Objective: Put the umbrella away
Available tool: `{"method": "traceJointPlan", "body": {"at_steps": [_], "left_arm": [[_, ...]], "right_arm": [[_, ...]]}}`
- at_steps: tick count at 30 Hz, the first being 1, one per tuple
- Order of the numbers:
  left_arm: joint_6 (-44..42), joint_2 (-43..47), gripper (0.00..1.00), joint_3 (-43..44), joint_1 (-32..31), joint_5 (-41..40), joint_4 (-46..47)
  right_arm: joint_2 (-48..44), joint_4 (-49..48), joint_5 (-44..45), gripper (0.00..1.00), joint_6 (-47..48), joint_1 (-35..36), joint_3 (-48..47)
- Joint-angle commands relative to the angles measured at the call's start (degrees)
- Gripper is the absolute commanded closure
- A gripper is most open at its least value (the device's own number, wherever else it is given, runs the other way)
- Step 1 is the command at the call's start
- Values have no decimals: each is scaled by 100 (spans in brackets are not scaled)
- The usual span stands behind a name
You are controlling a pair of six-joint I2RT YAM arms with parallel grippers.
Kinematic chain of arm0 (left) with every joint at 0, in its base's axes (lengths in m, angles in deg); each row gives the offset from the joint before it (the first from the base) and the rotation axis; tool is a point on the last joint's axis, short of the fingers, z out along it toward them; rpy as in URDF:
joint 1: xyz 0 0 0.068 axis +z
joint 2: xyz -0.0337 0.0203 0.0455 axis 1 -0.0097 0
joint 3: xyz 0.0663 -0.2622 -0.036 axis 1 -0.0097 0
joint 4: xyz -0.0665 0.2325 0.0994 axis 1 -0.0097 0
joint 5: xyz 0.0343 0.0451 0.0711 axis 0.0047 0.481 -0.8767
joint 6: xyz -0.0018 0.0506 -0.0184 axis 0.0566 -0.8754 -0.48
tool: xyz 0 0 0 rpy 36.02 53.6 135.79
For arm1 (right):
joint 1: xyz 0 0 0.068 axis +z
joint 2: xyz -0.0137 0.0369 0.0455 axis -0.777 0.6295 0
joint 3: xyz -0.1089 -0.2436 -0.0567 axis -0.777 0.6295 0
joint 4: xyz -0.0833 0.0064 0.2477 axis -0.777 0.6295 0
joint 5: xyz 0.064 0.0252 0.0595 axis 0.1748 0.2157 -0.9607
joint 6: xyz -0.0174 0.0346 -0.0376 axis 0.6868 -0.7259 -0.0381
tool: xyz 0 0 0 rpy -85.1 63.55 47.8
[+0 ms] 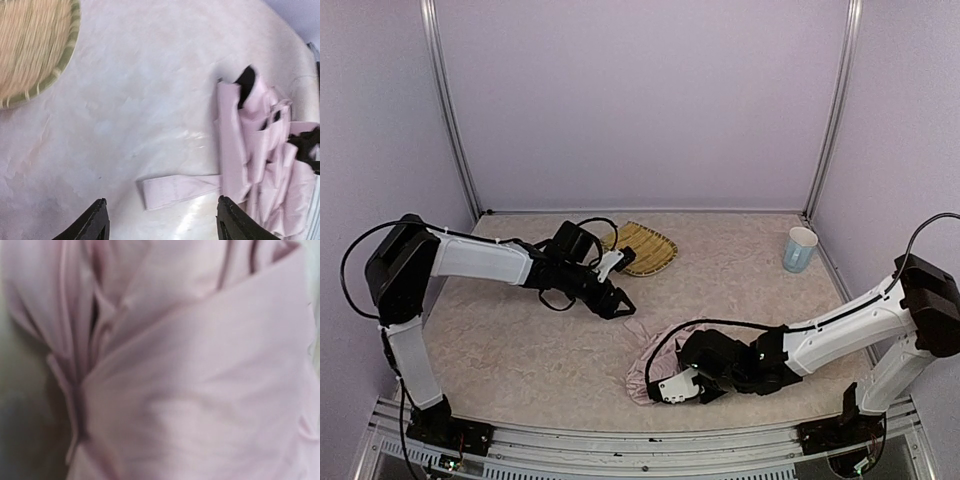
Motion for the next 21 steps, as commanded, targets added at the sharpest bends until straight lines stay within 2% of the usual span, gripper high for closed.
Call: {"method": "traceJointPlan", "body": {"at_steps": [1, 6, 8, 10, 12, 16, 21], "left_arm": [[423, -519, 28, 481, -176, -1161, -935], [-292, -522, 25, 379, -770, -1517, -819], [-88, -623, 27, 377, -576, -1265, -704], [351, -744, 35, 399, -115, -766, -642], [526, -712, 38, 316, 0, -547, -505], [-61, -151, 37, -7, -273, -754, -156], [-101, 735, 38, -802, -218, -795, 877]], "right_arm": [[317, 1031, -207, 90, 505, 134, 245], [443, 972, -220, 91, 452, 137, 197], [401, 925, -281, 91, 424, 137, 220], [321, 872, -305, 92, 359, 137, 245], [163, 779, -426, 93, 245, 132, 227], [-261, 863, -1263, 100, -121, -51, -42], [-556, 1142, -2039, 100, -631, -475, -430]]}}
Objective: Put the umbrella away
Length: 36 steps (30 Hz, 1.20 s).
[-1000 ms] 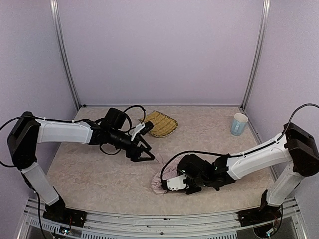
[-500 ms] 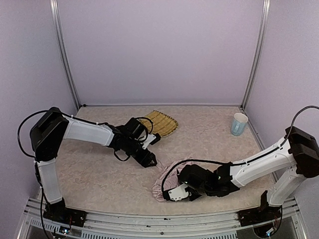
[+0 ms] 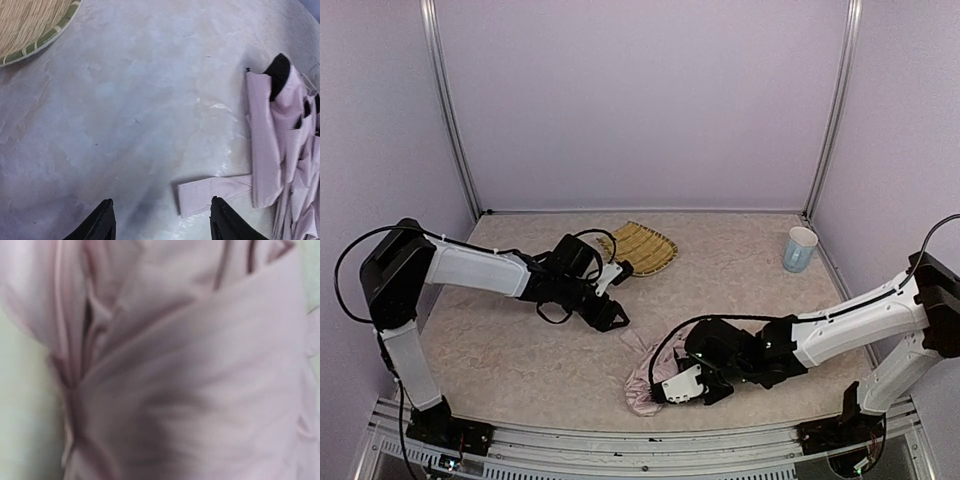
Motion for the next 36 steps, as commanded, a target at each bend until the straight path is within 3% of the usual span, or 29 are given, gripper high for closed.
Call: {"method": "traceJointPlan", "body": {"at_steps": [1, 7, 12, 16, 22, 26, 32, 36], "left_arm": [[-173, 1010, 38, -666, 1, 31, 1253], [-353, 2272, 38, -1812, 8, -401, 2743], [-420, 2918, 35, -2226, -26, -319, 3337], [-477, 3180, 25, -2578, -79, 487, 4084], [-165, 3176, 15, -2986, -100, 1900, 5228], [-407, 3450, 15, -3212, 8, 2267, 5187], [-860, 3813, 26, -3531, 172, 1882, 4859], [-1130, 3381, 12, -3471, 122, 2619, 4835]], "right_arm": [[-279, 722, -1179, 100, -632, -419, -379], [-1019, 251, -2044, 100, -1655, -1243, -607], [-2094, -1578, -3295, 100, -2764, -2019, -103], [-2342, -3297, -3491, 100, -3228, -2148, 524], [-1988, -4218, -3626, 100, -3680, -2271, 534], [-1924, -4245, -3818, 100, -3790, -2413, 370], [-2033, -2945, -3613, 100, -3477, -2664, -118], [-2260, -3321, -3717, 100, -3797, -2869, 79]]}}
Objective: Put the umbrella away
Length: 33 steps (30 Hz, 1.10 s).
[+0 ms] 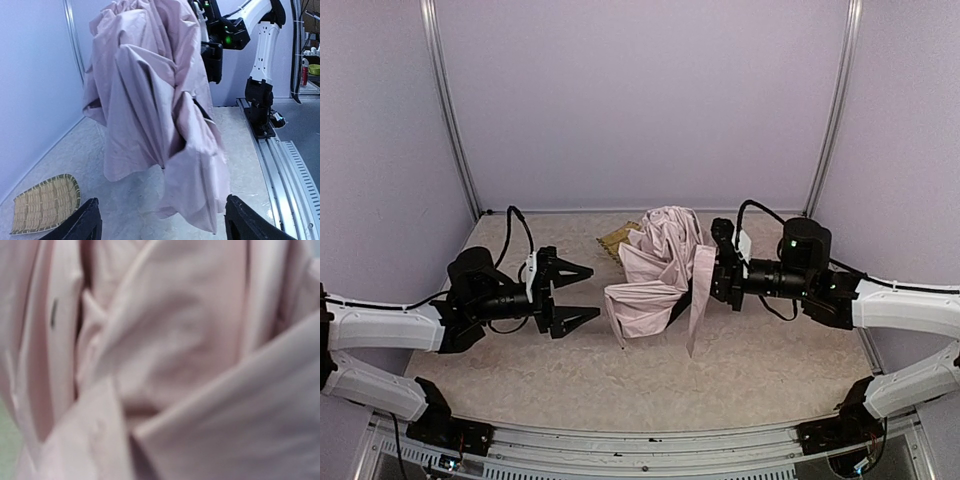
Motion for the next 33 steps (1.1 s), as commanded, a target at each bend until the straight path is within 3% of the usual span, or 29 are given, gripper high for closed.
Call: {"method": "traceJointPlan", "body": {"at_steps": [1, 3, 8, 14, 17, 22, 28, 33], "left_arm": [[-320, -555, 10, 71, -90, 660, 125], [-209, -926, 2, 222, -292, 393, 498], [193, -1653, 1, 695, -589, -488, 1856], [1201, -2482, 4, 1475, -631, 286, 3299], [1452, -2920, 12, 1871, -843, 389, 3394], [1968, -3371, 14, 2251, -1040, 441, 4081], [2063, -3645, 20, 2710, -1141, 416, 3684], [1767, -3490, 39, 2593, -1060, 278, 3075]], "right_arm": [[-306, -382, -70, 100, -267, -190, -82], [-213, -407, -133, 100, -322, -186, -149], [110, -613, -565, 100, -306, -148, -187], [409, -583, -729, 100, -243, -30, -266], [619, -650, -760, 100, -250, 69, -360], [942, -658, -800, 100, -74, 281, -545], [1304, -59, -834, 100, 480, 634, -914], [1117, -31, -935, 100, 662, 683, -688]]}}
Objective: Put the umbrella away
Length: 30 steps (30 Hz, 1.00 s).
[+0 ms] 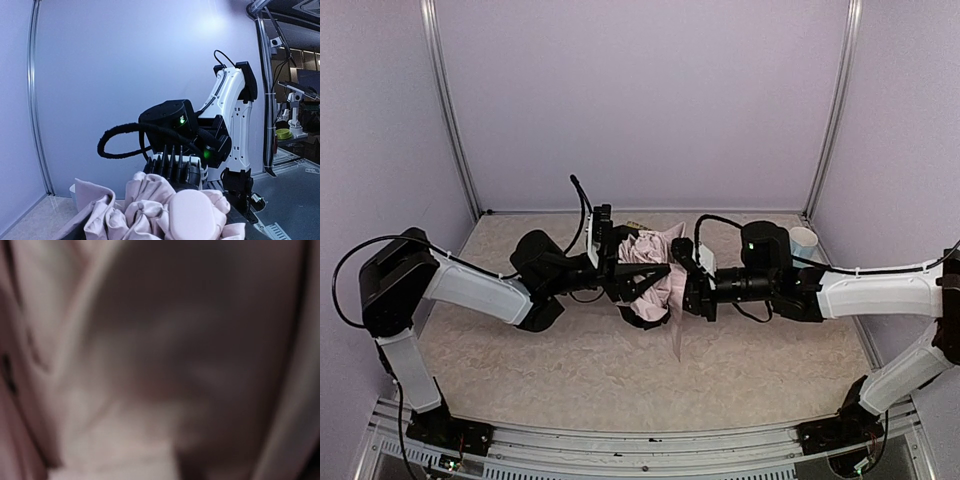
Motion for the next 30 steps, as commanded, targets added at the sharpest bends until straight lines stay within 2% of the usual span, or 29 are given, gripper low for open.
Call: {"method": "traceJointPlan", "body": {"at_steps": [1, 5, 6, 7, 9, 11, 15, 17, 18, 19, 21, 24, 30], "left_arm": [[-348, 32, 47, 51, -124, -24, -819], [-506, 135, 88, -132, -120, 54, -1039], [-485, 166, 96, -219, -104, 96, -913], [-439, 207, 100, -324, -83, 118, -744], [-310, 297, 100, -522, 2, 273, -350], [-177, 400, 100, -661, 92, 507, -33], [-219, 685, 100, -802, 229, 965, -4], [-356, 861, 100, -884, 271, 1298, -81], [-470, 944, 100, -920, 279, 1408, -191], [-620, 1042, 100, -943, 280, 1503, -369], [-956, 1238, 100, -947, 272, 1652, -865], [-1448, 1530, 100, -916, 218, 1941, -1671], [-2763, 2028, 100, -553, -180, 2114, -3429]], "right_arm": [[-202, -145, -475, 100, 322, 288, -30], [-339, -16, -356, 100, 378, 288, 3], [-380, 62, -325, 94, 392, 290, -2], [-433, 185, -289, 86, 434, 291, -8], [-606, 500, -184, 65, 581, 274, 20], [-871, 866, -50, 49, 713, 231, 91], [-1519, 1667, 49, 33, 821, 57, 262], [-1868, 2105, 90, 28, 890, -33, 288], [-2029, 2292, 101, 12, 910, -79, 276], [-2179, 2472, 59, 7, 923, -121, 253], [-2471, 2845, -207, 1, 949, -206, 157], [-2550, 3093, -713, 0, 928, -370, -113], [-1713, 3048, -1590, 0, 1135, -439, -879]]}}
